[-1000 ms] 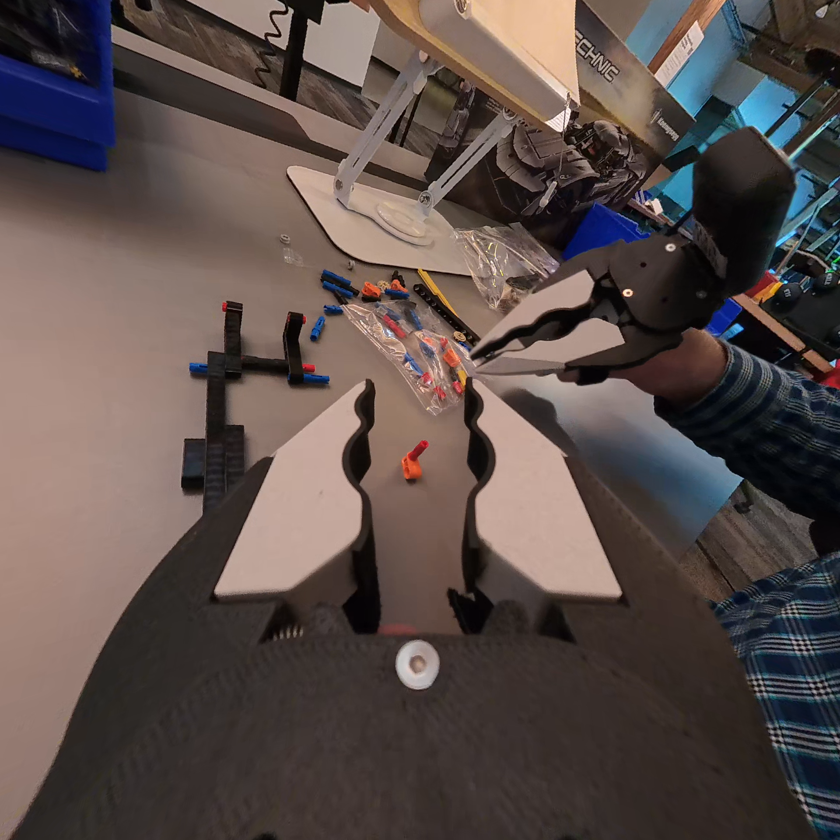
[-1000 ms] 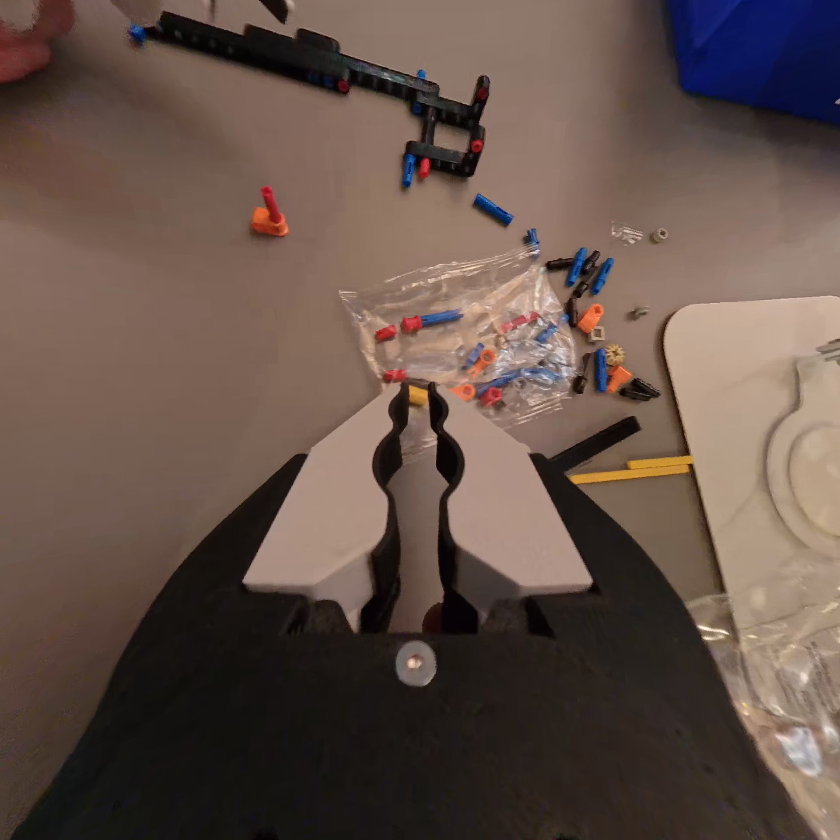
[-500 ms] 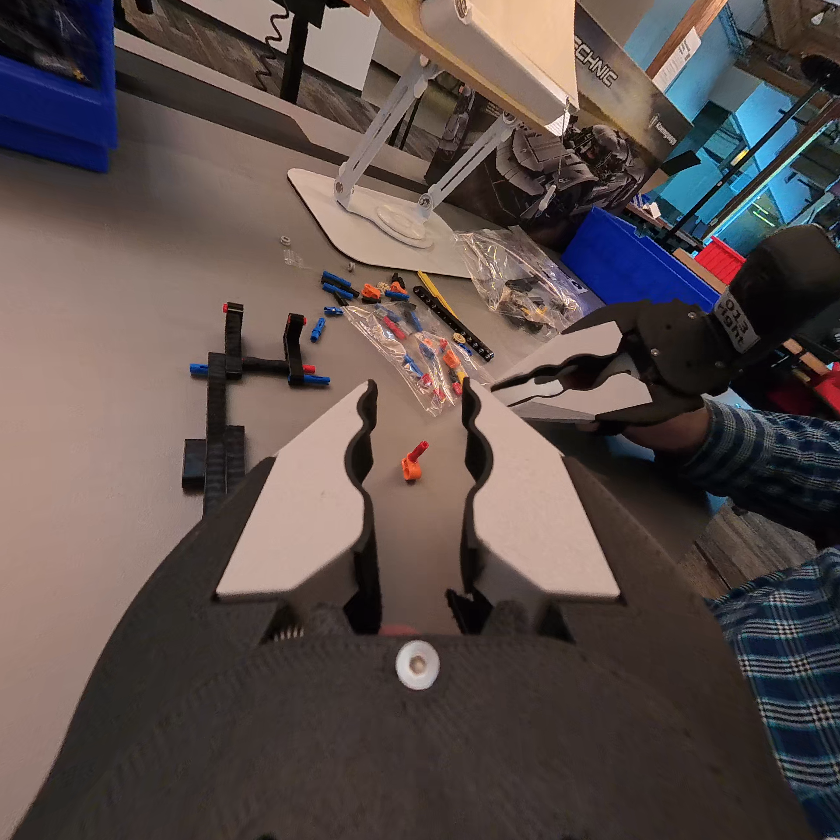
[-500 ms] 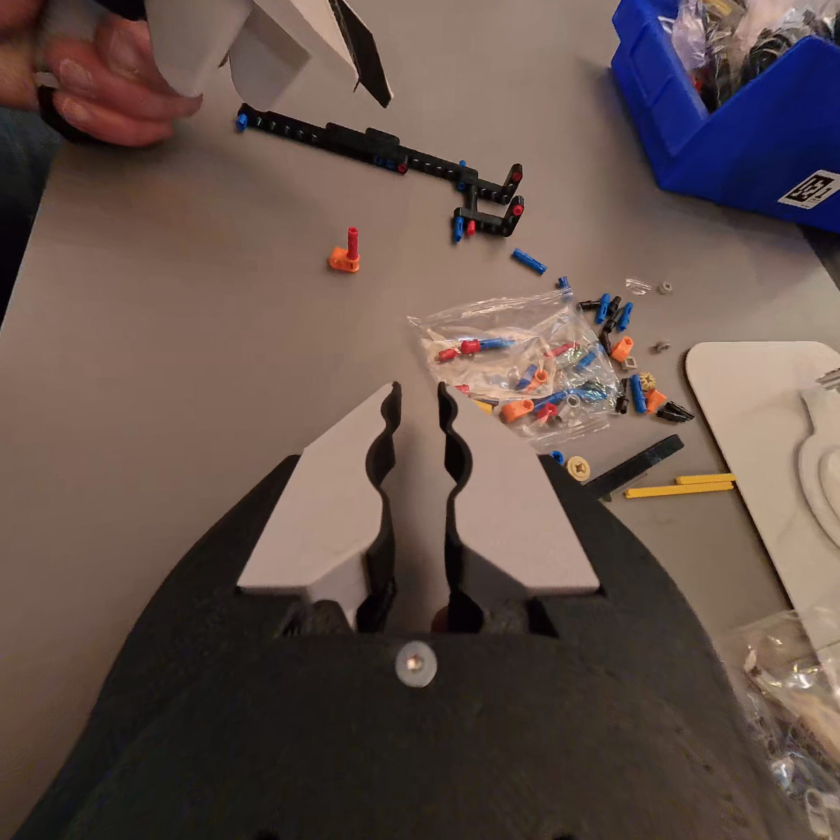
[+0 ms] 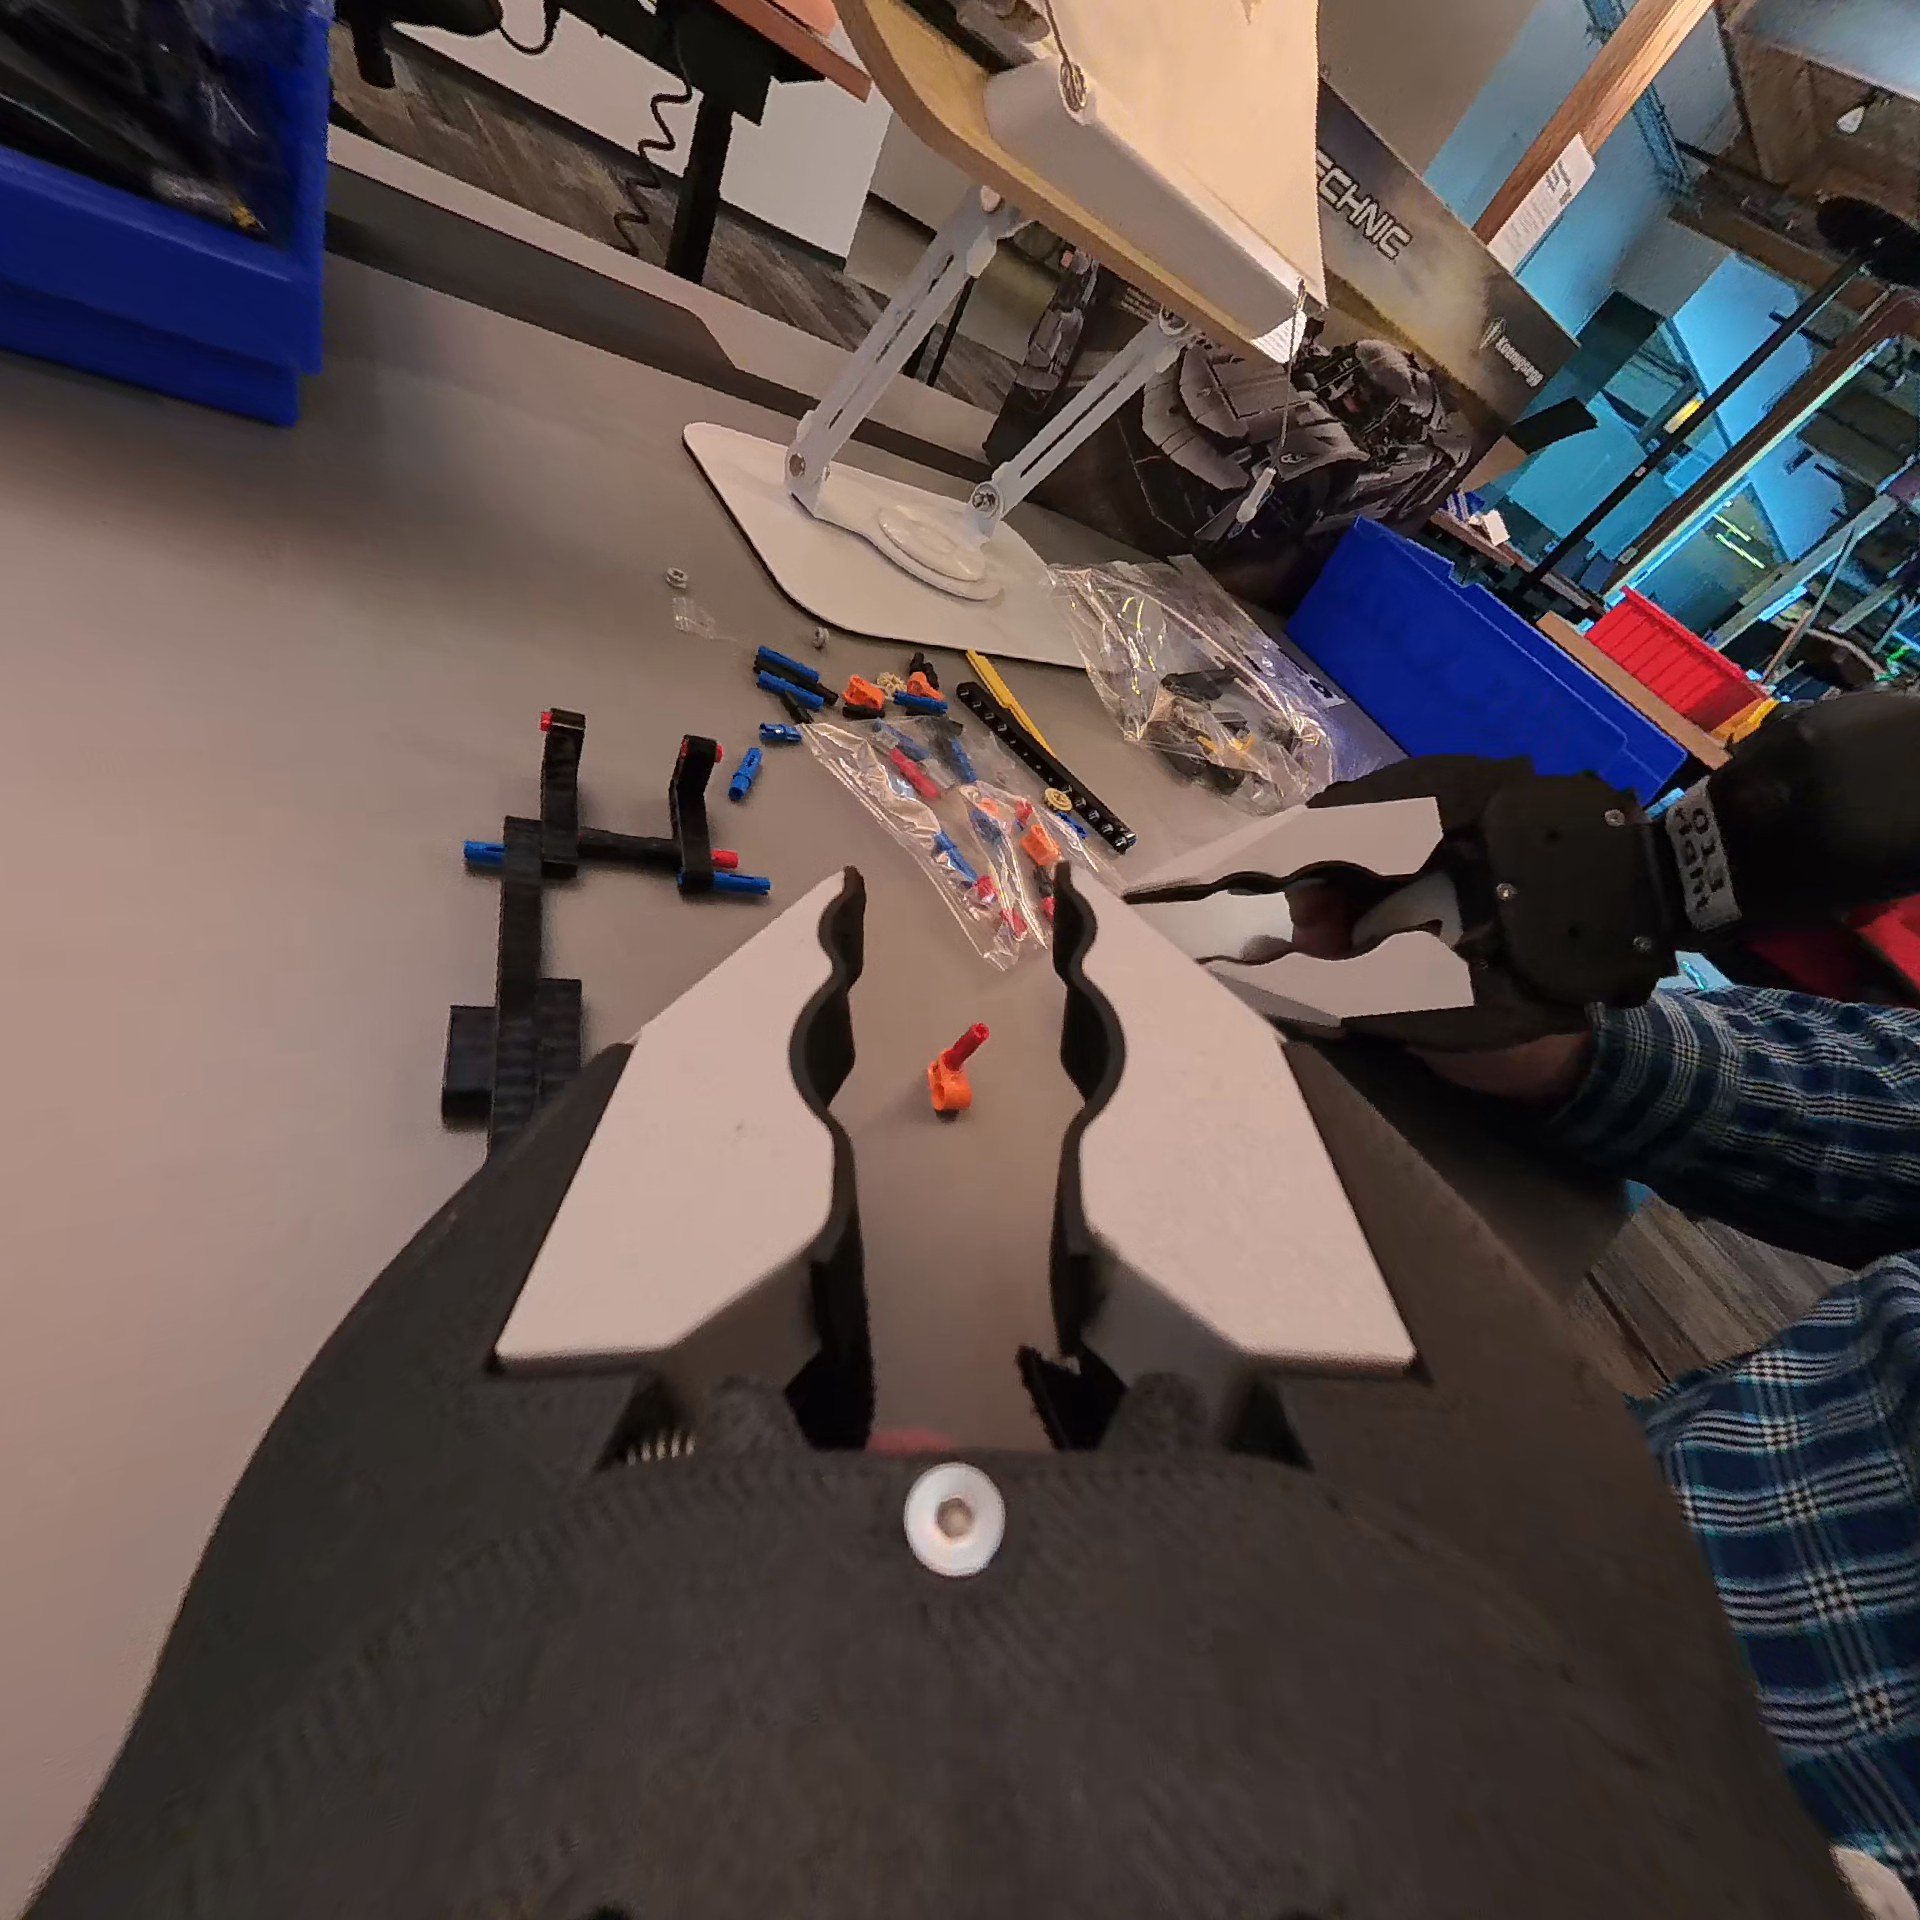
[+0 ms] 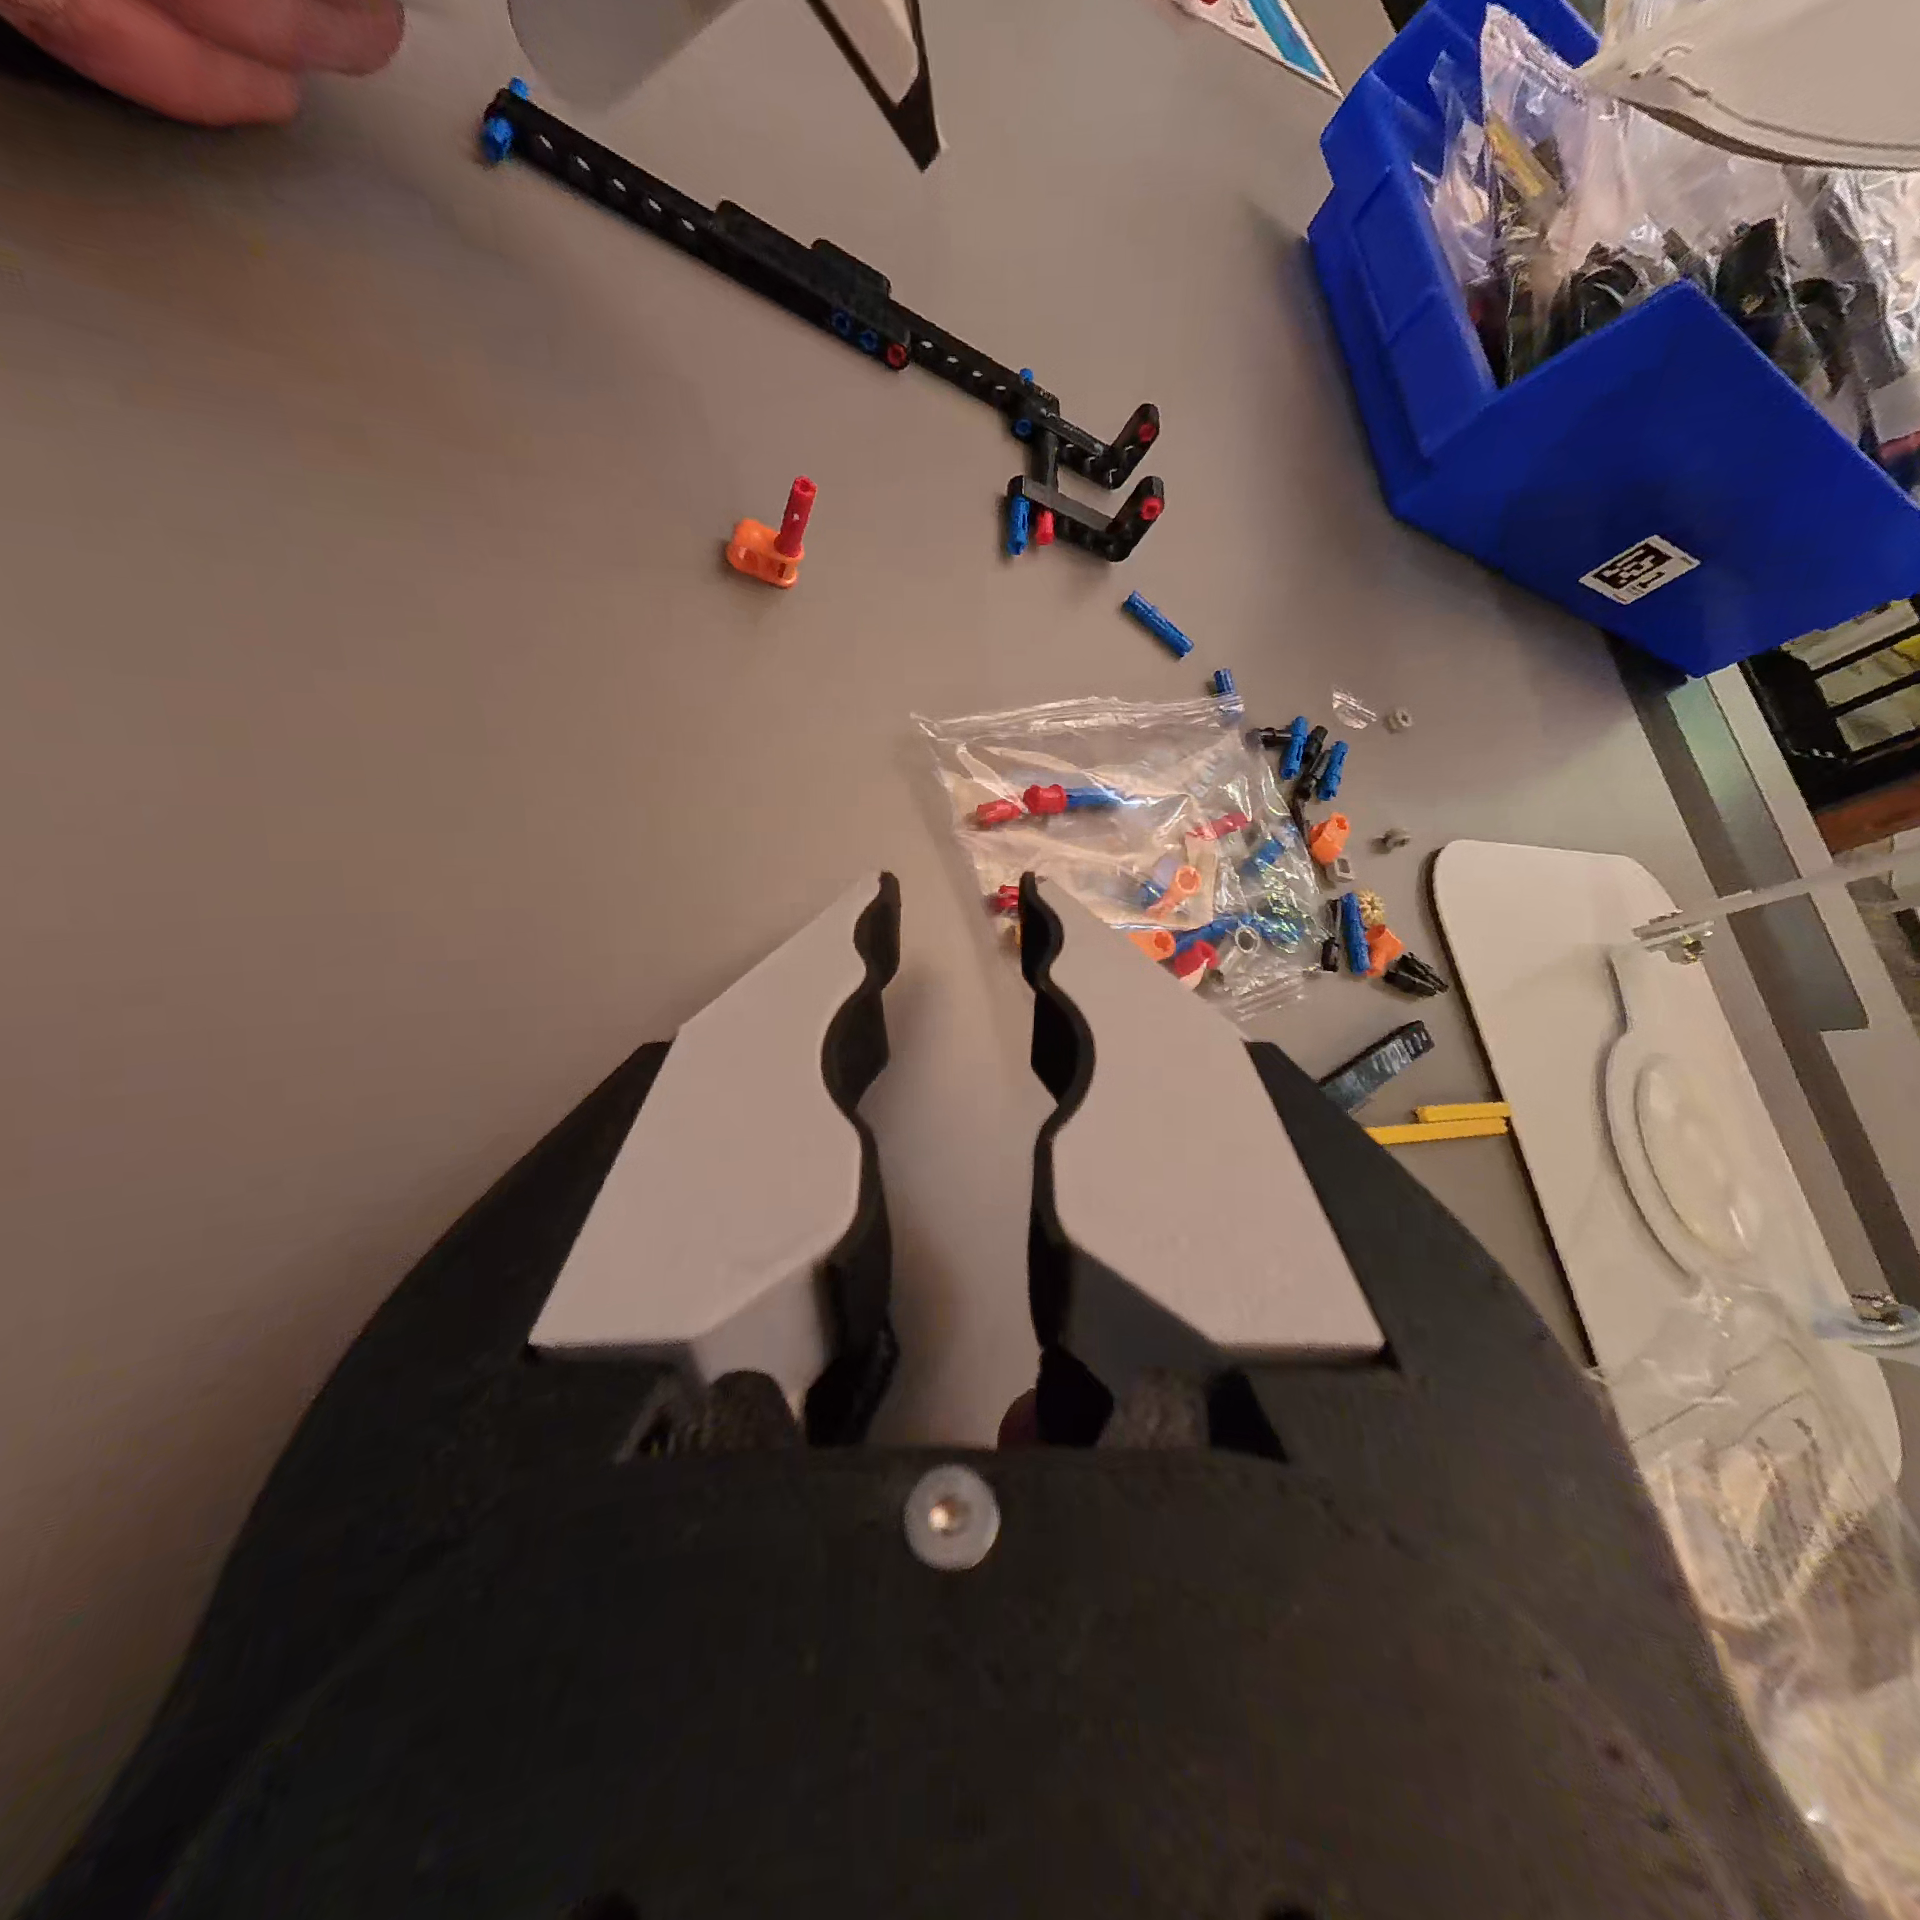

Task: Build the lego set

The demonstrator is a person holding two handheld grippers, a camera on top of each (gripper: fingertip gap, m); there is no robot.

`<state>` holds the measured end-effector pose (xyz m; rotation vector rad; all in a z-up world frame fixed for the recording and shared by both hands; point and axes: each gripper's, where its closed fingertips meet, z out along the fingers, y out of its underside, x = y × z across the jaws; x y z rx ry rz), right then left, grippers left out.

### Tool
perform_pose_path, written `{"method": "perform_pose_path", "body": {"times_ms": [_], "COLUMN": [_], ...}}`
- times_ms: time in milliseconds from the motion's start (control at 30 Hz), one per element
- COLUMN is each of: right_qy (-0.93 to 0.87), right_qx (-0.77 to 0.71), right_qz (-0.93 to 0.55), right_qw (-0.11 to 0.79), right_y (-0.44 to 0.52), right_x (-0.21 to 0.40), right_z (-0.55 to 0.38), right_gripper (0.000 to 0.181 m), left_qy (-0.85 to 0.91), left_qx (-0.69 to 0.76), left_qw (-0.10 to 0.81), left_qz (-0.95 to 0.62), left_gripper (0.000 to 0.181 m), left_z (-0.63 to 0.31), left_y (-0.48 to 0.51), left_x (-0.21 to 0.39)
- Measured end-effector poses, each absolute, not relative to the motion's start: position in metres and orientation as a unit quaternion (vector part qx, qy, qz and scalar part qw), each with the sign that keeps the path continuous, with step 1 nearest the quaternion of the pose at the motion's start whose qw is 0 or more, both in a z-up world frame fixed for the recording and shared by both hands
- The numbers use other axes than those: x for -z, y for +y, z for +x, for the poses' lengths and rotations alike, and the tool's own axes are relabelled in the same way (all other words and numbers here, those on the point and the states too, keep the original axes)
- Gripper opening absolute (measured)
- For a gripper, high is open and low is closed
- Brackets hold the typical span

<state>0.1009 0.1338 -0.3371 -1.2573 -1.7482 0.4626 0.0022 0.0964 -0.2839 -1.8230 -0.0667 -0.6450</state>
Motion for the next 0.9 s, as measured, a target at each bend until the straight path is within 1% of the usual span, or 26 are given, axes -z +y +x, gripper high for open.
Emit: {"method": "perform_pose_path", "body": {"times_ms": [900], "right_qy": [-0.713], "right_qx": [-0.165], "right_qz": [-0.507], "right_qw": [0.455], "right_y": [0.1376], "right_x": [0.3418], "right_z": [0.0996], "right_gripper": [0.021], "left_qy": [-0.035], "left_qx": [0.281], "left_qw": [0.581], "left_qz": [-0.763], "left_gripper": [0.031], "left_z": [-0.0015], "left_y": [0.0947], "left_x": [0.2789]}}
